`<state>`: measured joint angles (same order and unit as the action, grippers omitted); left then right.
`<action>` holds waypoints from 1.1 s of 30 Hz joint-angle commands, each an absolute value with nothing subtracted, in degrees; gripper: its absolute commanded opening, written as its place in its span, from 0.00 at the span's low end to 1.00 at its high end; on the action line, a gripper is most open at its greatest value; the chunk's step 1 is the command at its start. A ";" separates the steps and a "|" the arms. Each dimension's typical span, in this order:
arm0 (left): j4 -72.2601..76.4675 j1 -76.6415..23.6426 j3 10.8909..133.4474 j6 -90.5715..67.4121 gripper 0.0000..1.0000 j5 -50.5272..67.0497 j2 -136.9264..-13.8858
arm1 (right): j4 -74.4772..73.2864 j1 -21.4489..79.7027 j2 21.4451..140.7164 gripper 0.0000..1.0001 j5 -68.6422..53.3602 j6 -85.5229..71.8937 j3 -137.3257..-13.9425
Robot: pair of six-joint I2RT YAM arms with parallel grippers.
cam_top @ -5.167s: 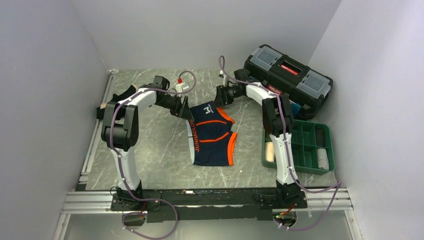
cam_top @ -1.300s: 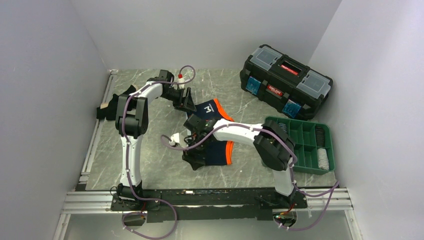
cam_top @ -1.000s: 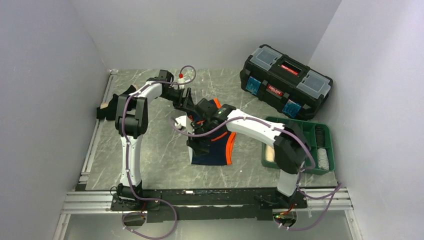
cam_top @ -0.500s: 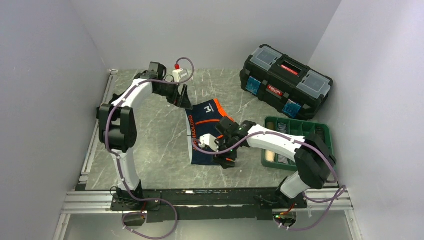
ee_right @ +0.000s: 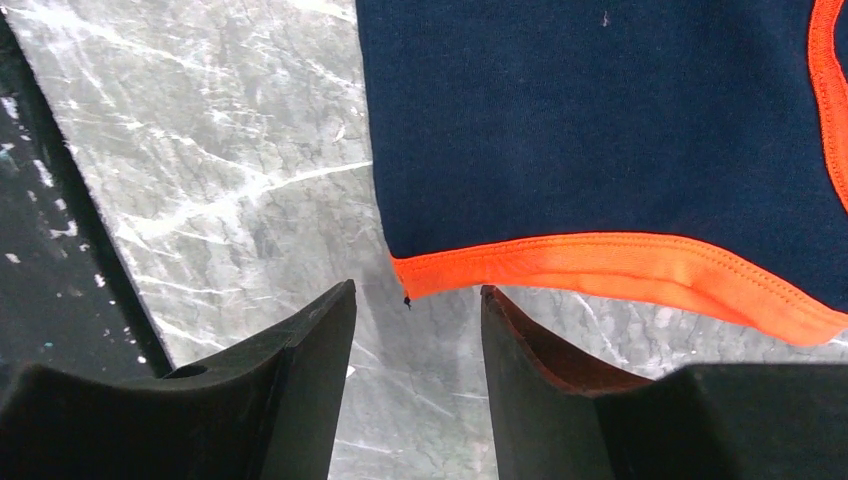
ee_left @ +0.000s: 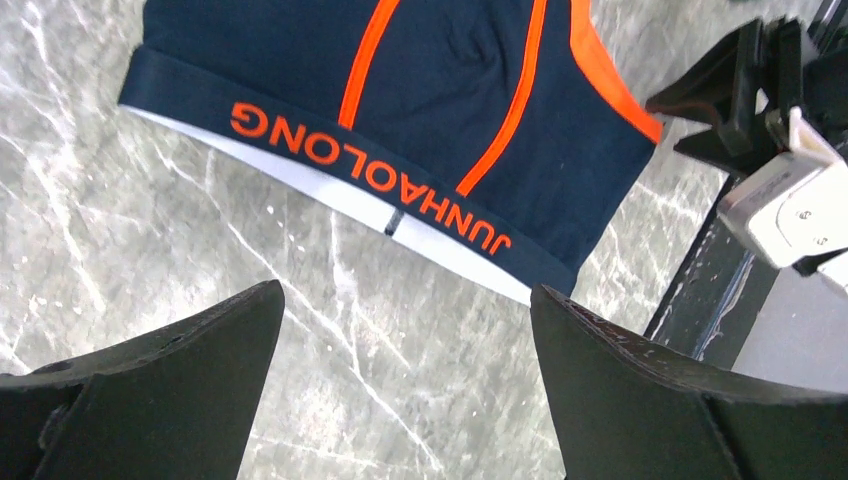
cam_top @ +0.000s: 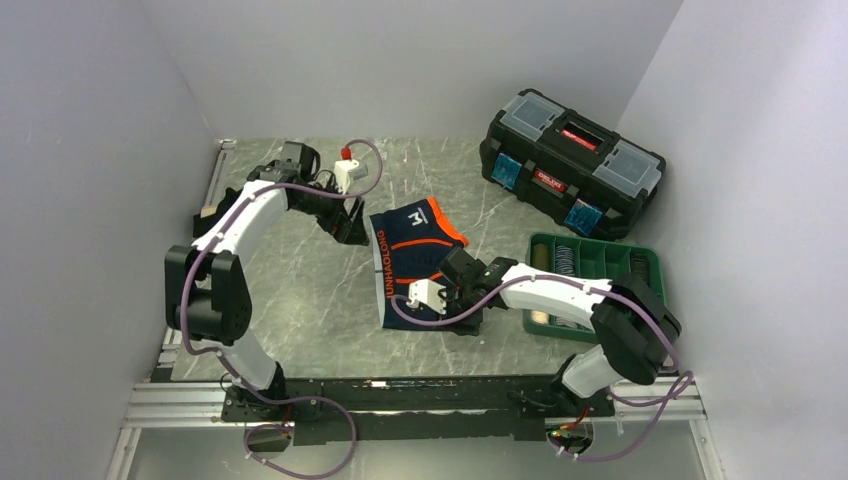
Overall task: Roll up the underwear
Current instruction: Fold the underwear at the center of the board.
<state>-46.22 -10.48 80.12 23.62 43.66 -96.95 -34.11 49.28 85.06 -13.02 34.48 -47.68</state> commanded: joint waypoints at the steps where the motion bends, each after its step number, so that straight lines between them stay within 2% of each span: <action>1: -45.87 -10.28 77.39 26.84 0.99 41.19 -92.76 | -29.79 50.08 85.36 0.50 -10.91 34.63 -46.45; 3: -45.77 -10.28 76.57 27.15 0.99 41.13 -92.04 | -29.36 50.33 86.23 0.46 -10.65 34.42 -46.32; 10: -45.87 -10.48 71.56 31.09 0.99 41.63 -87.76 | -30.62 50.61 86.67 0.21 -11.12 33.94 -45.91; 15: -38.60 -12.84 57.88 34.62 0.99 37.33 -77.37 | -32.94 50.55 85.47 0.01 -13.67 33.69 -47.11; 19: -30.60 -21.79 47.22 35.39 0.98 28.36 -66.41 | -34.81 49.87 85.80 0.00 -17.02 33.88 -48.37; 23: -25.46 -29.64 41.71 33.96 0.94 24.06 -61.03 | -36.76 46.50 87.85 0.00 -22.77 33.77 -50.70; 33: -18.22 -41.98 37.75 37.09 0.91 18.79 -63.89 | -43.51 35.93 94.46 0.00 -36.84 35.03 -58.42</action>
<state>-24.38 -37.89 38.41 34.11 22.65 -61.41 -39.33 38.15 92.23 -28.64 34.00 -54.59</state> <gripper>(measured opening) 0.917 0.015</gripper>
